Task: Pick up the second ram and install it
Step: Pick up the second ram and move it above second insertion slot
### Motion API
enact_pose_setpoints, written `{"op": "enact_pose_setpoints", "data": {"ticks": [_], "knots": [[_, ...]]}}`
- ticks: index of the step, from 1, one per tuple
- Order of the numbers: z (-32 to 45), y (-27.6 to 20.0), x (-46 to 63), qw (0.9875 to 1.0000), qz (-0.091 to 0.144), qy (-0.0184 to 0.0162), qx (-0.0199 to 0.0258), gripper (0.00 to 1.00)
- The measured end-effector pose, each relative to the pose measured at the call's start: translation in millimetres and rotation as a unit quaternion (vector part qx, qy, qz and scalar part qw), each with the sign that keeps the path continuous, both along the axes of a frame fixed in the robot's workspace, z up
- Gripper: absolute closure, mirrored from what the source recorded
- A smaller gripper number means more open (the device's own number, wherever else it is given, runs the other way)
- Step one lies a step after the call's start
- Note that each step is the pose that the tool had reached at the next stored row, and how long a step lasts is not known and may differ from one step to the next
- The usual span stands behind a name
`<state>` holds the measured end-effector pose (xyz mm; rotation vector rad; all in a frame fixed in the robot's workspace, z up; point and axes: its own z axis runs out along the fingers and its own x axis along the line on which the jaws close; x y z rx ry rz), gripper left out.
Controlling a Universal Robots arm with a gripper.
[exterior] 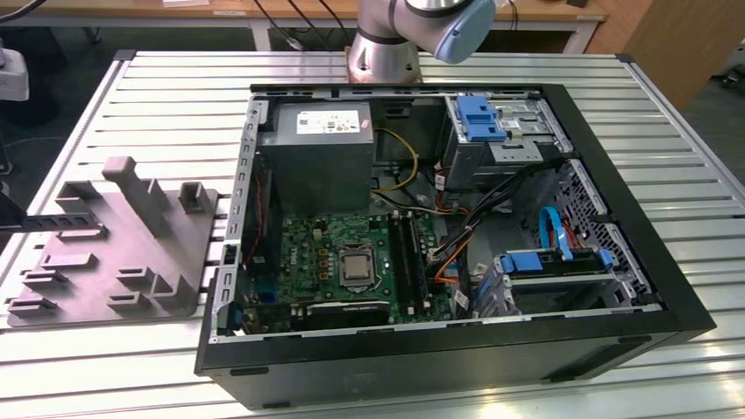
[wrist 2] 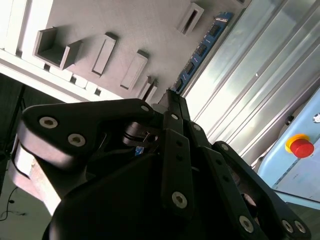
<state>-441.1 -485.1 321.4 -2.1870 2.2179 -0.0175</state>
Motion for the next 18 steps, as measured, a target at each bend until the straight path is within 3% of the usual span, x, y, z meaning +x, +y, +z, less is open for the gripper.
{"op": "enact_pose_setpoints", "data": {"ticks": [7, 18], "knots": [[9.3, 0.0, 0.4, 1.0000, 0.000, 0.0000, 0.0000, 0.89], [22.9, 0.9, 0.4, 1.0000, 0.000, 0.0000, -0.0045, 0.89]]}}
